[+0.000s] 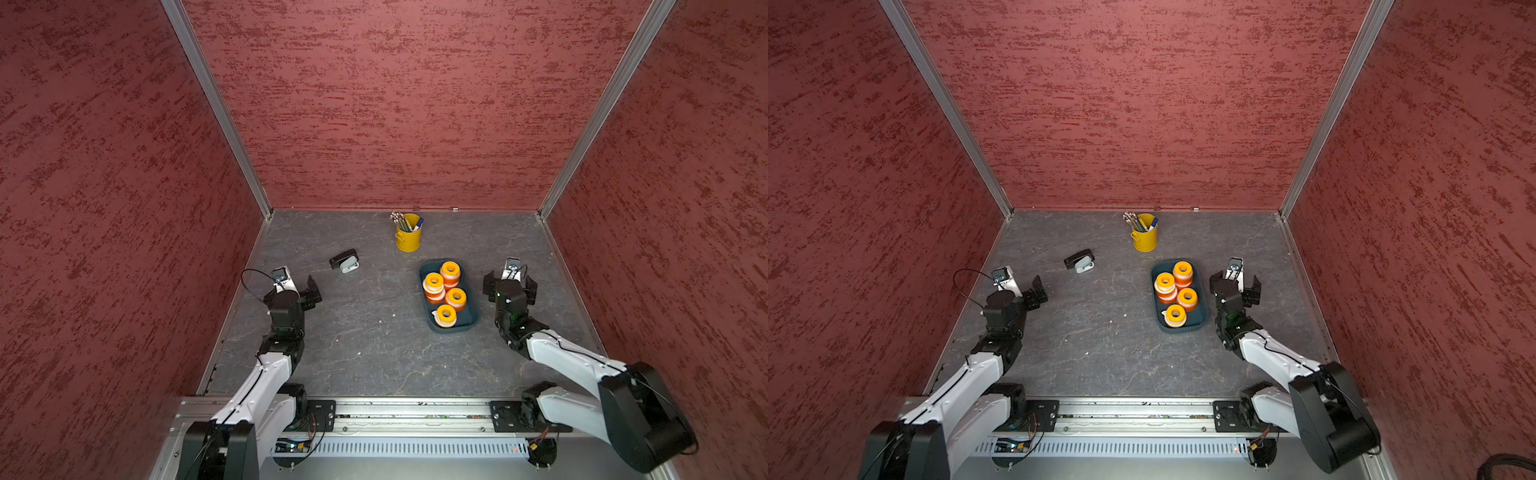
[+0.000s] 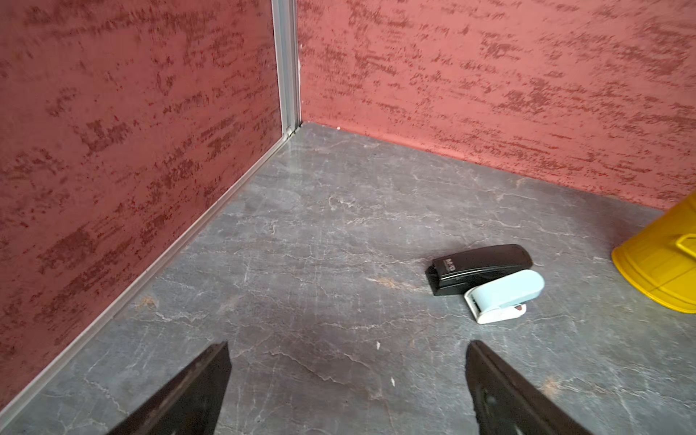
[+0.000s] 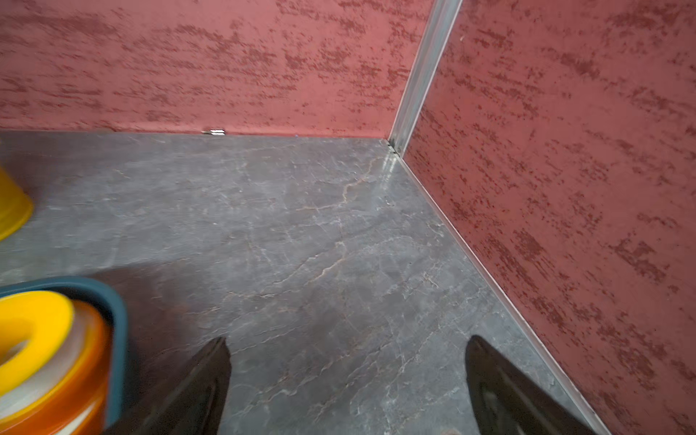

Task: Put the sealing tape into the storage box
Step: Reset both arms

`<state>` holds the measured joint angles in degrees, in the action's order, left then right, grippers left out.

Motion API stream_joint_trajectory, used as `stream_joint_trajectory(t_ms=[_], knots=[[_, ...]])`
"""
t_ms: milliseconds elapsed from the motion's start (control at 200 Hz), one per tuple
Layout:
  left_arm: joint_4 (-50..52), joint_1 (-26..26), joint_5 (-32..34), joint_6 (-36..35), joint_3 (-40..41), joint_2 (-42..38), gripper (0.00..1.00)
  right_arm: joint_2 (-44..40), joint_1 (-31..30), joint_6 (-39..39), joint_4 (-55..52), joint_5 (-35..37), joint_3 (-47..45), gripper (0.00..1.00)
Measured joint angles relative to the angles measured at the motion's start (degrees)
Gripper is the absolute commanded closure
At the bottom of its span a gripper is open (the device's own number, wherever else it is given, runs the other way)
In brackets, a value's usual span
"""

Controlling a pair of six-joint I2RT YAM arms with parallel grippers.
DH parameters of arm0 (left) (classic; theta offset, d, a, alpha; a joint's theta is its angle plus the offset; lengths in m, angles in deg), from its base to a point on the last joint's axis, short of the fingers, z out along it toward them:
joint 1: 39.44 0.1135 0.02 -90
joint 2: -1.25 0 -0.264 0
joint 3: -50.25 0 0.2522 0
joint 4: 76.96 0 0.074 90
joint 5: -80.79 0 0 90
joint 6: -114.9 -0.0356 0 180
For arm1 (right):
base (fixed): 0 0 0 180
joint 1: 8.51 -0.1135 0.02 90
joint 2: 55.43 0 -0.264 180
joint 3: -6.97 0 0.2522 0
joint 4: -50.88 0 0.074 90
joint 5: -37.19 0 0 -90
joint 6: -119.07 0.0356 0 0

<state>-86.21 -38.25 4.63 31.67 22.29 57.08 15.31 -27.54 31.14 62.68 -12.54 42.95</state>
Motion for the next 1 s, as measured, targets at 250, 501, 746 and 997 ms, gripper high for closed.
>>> stream_joint_trajectory(t_ms=[250, 501, 746, 997], knots=[[-11.9, 4.2, -9.2, 0.2, -3.9, 19.4, 0.0, 9.5, 5.2, -1.4, 9.7, -4.3, 1.1, 0.02], [-18.3, 0.0, -12.0, -4.3, -10.3, 29.3, 0.0, 14.1, 10.7, -3.2, 23.2, -13.4, -1.4, 0.02], [-20.3, -0.2, -12.8, -6.0, -10.2, 29.5, 0.0, 17.9, 14.8, -2.6, 26.5, -24.7, -1.5, 0.02], [-20.8, -0.2, -13.0, -6.3, -10.2, 29.5, 0.0, 18.1, 15.9, -2.1, 26.8, -27.9, -1.4, 0.01]])
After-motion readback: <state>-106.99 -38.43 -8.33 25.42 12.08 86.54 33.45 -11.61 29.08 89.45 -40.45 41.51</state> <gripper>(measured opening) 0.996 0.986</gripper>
